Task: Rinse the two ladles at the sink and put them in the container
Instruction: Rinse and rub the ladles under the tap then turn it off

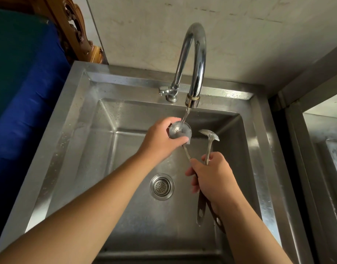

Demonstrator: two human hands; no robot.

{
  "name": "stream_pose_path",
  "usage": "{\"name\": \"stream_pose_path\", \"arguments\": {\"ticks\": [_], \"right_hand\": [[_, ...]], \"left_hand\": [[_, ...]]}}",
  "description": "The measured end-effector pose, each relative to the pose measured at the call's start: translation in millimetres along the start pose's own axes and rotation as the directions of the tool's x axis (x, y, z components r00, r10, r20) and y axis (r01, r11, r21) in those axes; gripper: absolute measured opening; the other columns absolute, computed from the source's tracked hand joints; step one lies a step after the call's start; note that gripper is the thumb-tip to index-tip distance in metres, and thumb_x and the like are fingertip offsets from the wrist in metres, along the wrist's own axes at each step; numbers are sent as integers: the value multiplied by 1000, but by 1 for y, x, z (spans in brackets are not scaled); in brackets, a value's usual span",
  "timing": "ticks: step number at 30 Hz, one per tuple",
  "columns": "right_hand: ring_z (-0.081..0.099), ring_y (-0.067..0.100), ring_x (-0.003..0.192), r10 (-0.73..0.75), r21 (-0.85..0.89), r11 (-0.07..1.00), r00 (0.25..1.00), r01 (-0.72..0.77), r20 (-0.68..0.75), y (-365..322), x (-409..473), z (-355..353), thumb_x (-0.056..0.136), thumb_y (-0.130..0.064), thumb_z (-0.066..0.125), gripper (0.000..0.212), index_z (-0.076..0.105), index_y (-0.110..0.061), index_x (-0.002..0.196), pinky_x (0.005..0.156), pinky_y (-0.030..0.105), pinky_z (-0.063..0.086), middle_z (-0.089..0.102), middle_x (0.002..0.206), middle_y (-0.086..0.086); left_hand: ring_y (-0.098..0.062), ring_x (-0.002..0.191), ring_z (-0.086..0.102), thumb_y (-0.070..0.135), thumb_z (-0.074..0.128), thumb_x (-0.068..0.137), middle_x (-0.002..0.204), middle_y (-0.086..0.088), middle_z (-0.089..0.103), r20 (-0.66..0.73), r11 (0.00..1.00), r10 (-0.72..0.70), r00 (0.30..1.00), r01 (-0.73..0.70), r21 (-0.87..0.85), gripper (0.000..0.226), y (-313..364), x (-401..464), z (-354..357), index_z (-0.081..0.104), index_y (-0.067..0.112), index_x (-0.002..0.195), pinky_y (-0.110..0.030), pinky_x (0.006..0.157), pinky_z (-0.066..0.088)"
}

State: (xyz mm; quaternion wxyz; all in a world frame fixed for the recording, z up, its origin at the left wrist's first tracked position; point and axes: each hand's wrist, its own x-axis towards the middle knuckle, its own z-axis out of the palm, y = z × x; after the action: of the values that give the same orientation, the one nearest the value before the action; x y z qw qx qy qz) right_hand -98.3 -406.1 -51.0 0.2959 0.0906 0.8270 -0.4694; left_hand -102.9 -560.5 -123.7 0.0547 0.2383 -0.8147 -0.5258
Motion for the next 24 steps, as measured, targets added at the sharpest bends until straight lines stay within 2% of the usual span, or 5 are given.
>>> {"name": "stream_pose_path", "arguments": {"ticks": [8,14,17,20,24], "right_hand": [[52,3,37,-75,-47,996,996,72,-49,5,-11,-1,94,-16,56,11,46,-21,96,45,26,46,75,70,2],[53,2,40,-96,-71,993,992,91,-82,7,-12,-11,94,-16,56,18,44,-28,91,45,23,45,74,68,-1],[53,2,40,-106,-72,992,991,100,-85,7,-11,-12,93,-16,56,14,46,-26,93,47,25,47,74,69,0],[54,6,43,-111,-60,993,989,105,-95,6,-10,-12,93,-17,56,11,48,-23,97,47,26,48,74,69,1],[52,6,41,-128,-66,990,988,123,-85,6,-10,-9,93,-16,57,12,48,-20,99,48,26,46,72,67,2]], "left_hand": [[-11,60,52,40,87,71,67,6,62,-54,996,35,998,-31,80,33,12,15,11,64,17,77,-22,55,39],[-26,75,65,21,57,99,87,-6,75,37,893,322,946,-316,320,18,20,15,14,73,14,103,-30,68,47],[-33,98,67,3,46,98,113,-15,72,133,879,308,942,-335,339,38,20,13,16,64,14,129,-28,76,43],[-29,117,61,13,43,102,135,-12,63,205,904,256,945,-309,294,42,26,10,18,52,18,143,-28,92,43],[-20,82,71,24,50,102,110,-10,74,164,966,111,980,-145,212,27,27,17,12,65,17,123,-23,69,49]]}}
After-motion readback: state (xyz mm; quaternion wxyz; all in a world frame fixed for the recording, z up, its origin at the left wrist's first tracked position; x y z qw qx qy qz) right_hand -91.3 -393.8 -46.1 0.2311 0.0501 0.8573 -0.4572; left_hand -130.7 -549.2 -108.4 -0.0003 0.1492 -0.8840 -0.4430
